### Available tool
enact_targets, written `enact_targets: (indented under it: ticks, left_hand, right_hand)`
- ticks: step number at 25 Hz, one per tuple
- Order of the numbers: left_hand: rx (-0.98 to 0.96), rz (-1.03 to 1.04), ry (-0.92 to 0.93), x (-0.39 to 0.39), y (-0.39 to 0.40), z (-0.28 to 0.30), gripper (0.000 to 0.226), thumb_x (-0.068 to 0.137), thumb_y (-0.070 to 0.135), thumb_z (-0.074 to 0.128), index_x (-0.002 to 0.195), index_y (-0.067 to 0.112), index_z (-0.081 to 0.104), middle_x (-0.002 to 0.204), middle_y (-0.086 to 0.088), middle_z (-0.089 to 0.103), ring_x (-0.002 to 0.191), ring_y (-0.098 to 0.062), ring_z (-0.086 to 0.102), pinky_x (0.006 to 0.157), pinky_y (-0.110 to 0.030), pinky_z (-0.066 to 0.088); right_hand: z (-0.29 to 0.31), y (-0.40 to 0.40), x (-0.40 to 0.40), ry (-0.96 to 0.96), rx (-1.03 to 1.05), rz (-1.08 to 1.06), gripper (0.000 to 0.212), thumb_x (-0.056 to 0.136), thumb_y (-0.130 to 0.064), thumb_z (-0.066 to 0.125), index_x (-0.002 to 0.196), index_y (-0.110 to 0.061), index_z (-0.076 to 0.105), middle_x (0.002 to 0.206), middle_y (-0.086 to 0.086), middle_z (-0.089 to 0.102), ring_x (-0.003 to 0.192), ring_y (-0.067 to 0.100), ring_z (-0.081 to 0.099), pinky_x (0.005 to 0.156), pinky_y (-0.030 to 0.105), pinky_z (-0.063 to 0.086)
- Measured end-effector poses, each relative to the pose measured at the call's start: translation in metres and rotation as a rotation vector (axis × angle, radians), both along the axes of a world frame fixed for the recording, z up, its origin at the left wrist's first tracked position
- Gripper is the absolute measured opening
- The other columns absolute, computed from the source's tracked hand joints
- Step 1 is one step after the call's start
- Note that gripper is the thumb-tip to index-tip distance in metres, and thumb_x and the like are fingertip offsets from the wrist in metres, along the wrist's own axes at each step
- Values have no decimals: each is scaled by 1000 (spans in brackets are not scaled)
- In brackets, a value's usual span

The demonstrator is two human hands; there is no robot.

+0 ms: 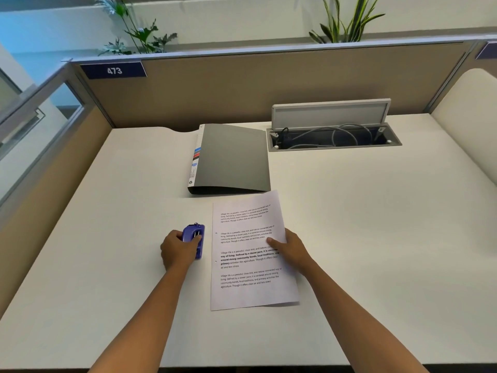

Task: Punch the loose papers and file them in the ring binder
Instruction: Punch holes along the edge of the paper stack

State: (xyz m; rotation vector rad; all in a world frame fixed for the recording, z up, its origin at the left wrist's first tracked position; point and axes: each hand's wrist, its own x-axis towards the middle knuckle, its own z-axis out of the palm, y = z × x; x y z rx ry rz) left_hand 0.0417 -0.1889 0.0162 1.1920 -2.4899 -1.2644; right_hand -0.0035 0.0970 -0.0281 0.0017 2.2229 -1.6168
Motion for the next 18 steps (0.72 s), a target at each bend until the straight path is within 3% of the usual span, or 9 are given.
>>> enact_targets:
  ticks: [5, 8, 12, 18]
  left_hand:
    - [17, 17, -18, -2, 3, -1, 57, 75, 28, 85, 119, 10, 54, 114, -12, 64, 95, -32, 63, 74, -40, 55]
    - [-100, 73, -7, -10, 12, 2, 67, 76, 33, 82, 128, 9, 47, 129, -14, 54, 118, -35, 51, 96, -49, 45]
    - [-196, 40, 89, -25, 30, 6, 65, 78, 29, 79, 129, 9, 44, 134, -15, 48, 125, -35, 44, 102, -48, 38]
    - [-282, -60, -109, -35, 39, -13, 73, 77, 31, 79, 134, 10, 39, 138, -15, 44, 129, -35, 40, 109, -50, 29]
  right_hand:
    - [0, 2, -1, -19, -44, -15, 35, 90, -34, 68, 122, -19, 65, 116, -2, 74, 101, 18, 72, 94, 46, 56]
    - [1, 14, -1, -36, -107, -46, 33, 90, -33, 67, 120, -19, 66, 112, -3, 75, 97, 18, 74, 92, 46, 58]
    - [13, 48, 0, -51, -173, -120, 31, 92, -30, 69, 120, -17, 66, 110, 0, 76, 96, 21, 75, 88, 44, 59]
    - [31, 155, -16, -15, -104, -368, 35, 89, -21, 72, 122, -9, 66, 111, 8, 75, 98, 26, 74, 88, 44, 58]
